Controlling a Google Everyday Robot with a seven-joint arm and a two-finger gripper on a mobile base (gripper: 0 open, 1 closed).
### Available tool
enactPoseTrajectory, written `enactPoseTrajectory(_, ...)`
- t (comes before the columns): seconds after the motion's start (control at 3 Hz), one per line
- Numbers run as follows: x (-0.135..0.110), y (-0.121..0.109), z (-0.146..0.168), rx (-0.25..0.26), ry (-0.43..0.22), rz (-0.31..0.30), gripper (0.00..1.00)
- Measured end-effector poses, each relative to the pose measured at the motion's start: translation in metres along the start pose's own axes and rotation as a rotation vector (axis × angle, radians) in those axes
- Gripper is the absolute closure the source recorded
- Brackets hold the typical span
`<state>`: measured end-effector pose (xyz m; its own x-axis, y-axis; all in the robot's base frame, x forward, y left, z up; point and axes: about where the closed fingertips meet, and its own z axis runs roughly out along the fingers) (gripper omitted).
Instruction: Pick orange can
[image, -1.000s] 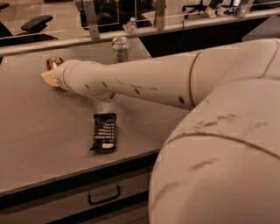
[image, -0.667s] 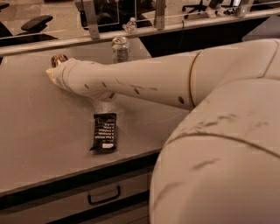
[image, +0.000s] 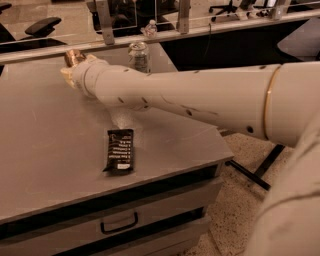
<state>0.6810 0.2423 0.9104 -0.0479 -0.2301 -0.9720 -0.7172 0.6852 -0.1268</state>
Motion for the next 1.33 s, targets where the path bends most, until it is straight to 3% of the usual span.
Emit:
enactPoseTrajectory(1.0,-0.037,-0.026,-0.081,0.007,-0.047,-0.119,1.00)
enactPoseTrajectory(1.33,-0.037,-0.026,-0.081,0.007,-0.047,-0.119,1.00)
